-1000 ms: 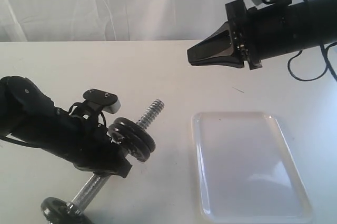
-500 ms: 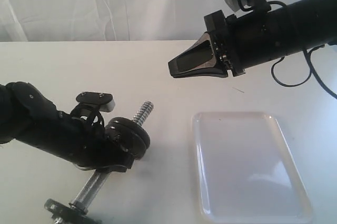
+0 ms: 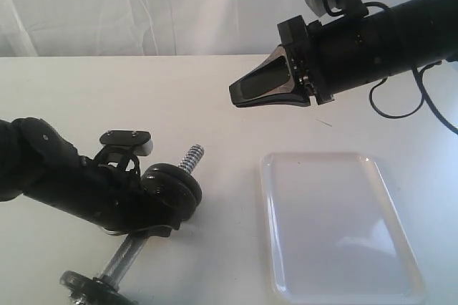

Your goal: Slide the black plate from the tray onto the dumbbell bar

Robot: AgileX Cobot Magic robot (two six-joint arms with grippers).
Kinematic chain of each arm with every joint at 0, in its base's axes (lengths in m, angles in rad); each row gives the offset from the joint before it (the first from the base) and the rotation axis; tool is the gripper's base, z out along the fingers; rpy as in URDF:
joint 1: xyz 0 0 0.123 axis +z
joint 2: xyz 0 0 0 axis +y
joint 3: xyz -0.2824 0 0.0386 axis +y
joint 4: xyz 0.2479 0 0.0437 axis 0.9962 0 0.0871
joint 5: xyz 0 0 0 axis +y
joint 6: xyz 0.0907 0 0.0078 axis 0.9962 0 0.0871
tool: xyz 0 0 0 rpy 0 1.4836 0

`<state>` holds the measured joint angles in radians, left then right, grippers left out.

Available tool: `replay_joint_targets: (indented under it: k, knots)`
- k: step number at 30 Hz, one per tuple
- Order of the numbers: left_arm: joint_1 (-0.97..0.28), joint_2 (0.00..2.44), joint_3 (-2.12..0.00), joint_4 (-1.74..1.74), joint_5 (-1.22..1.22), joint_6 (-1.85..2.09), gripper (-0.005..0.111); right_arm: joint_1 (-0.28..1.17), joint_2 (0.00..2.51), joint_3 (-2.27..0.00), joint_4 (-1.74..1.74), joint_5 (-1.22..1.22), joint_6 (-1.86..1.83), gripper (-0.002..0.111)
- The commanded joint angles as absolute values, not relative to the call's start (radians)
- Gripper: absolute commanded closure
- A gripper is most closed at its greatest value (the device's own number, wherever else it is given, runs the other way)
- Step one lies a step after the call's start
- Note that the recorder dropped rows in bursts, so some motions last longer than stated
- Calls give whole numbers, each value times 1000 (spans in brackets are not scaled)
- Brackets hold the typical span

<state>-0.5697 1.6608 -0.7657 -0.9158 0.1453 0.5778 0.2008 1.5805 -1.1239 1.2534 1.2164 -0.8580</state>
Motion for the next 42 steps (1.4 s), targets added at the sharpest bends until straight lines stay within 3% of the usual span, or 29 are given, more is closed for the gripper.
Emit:
replay_joint_targets:
  k: [1, 7, 10, 22, 28, 39, 42]
  knots:
    - [-571, 1619, -779, -945, 127, 576, 71, 202, 1573, -1127, 1253, 1221, -872, 108]
    - [-571, 1619, -779, -933, 156, 576, 42, 202, 1573, -1127, 1253, 1221, -872, 108]
    - [-571, 1619, -779, -933, 170, 576, 36, 202, 1573, -1127, 1253, 1221, -872, 108]
    - [-571, 1619, -779, -846, 237, 576, 36, 202, 1573, -1127, 1253, 1221, -868, 108]
    - [-571, 1619, -779, -820, 263, 576, 53, 202, 1573, -1127, 1253, 1221, -868, 108]
    - [-571, 1664, -779, -798, 285, 572, 53, 202, 1573, -1127, 1253, 1221, -868, 108]
    - [-571, 1665, -779, -798, 285, 570, 61, 202, 1573, -1127, 1253, 1221, -868, 108]
